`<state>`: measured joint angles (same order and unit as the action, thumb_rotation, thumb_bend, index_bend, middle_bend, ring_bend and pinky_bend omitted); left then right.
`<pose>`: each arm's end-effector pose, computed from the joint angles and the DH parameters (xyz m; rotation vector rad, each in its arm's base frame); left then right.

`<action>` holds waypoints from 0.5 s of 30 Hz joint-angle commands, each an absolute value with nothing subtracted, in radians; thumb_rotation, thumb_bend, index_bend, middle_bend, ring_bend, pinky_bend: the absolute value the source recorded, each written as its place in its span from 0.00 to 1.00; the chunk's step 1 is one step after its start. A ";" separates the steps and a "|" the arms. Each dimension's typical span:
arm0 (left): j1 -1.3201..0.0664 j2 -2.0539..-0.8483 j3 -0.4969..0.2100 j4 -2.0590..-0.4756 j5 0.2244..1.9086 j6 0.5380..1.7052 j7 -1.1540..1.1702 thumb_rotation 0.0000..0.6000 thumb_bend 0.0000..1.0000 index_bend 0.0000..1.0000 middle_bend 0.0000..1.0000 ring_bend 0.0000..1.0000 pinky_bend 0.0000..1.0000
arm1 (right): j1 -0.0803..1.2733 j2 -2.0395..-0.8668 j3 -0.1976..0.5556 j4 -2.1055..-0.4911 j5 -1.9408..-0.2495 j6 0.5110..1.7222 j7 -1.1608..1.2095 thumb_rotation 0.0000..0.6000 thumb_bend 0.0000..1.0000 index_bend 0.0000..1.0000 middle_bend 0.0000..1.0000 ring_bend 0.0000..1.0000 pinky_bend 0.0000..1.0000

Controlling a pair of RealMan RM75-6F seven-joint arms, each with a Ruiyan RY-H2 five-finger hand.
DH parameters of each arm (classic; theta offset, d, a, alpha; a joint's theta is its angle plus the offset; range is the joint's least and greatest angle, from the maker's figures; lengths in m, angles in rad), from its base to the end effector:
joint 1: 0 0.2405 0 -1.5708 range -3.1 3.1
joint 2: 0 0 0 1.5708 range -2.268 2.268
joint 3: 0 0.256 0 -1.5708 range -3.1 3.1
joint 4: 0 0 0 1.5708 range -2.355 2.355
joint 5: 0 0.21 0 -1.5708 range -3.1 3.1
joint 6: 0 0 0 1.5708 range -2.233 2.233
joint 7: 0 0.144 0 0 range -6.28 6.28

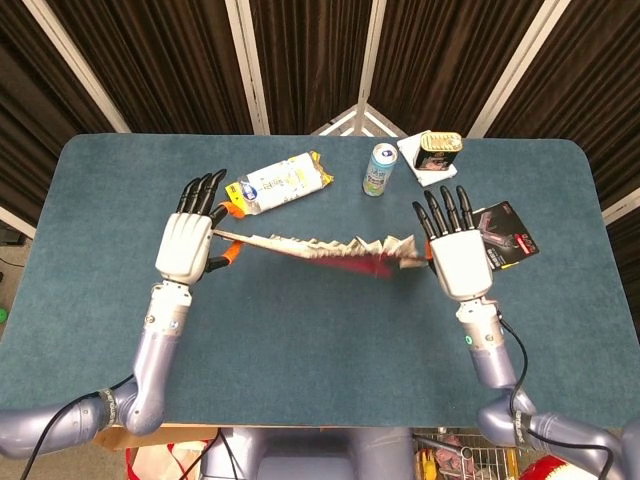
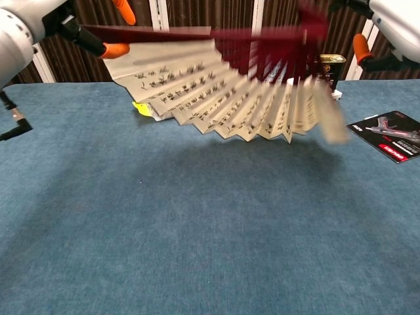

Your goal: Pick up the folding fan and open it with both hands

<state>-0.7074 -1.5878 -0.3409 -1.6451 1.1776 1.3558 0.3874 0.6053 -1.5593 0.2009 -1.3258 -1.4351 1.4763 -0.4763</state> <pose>-0.0868 0.3427 0.0490 -1.4430 -0.8398 -1.3635 -0.1690 -0.3377 0.0647 1.4884 -0.3170 1.0767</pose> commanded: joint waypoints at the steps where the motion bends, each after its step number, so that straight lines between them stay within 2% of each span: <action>1: -0.696 -1.577 -0.328 -1.658 1.189 1.360 0.381 1.00 0.36 0.34 0.00 0.00 0.00 | 0.584 -1.543 0.179 -1.354 -1.463 1.495 -0.474 1.00 0.62 0.00 0.06 0.00 0.00; 6: -0.679 -1.562 -0.312 -1.681 1.199 1.360 0.371 1.00 0.30 0.31 0.00 0.00 0.00 | 0.551 -1.527 0.150 -1.403 -1.495 1.516 -0.469 1.00 0.48 0.00 0.00 0.00 0.00; 8: -0.674 -1.556 -0.305 -1.688 1.204 1.361 0.370 1.00 0.29 0.30 0.00 0.00 0.00 | 0.539 -1.520 0.138 -1.420 -1.505 1.519 -0.469 1.00 0.45 0.00 0.00 0.00 0.00; 15: -0.642 -1.515 -0.275 -1.725 1.237 1.369 0.356 1.00 0.28 0.28 0.00 0.00 0.00 | 0.495 -1.497 0.116 -1.462 -1.507 1.523 -0.460 1.00 0.44 0.00 0.00 0.00 0.00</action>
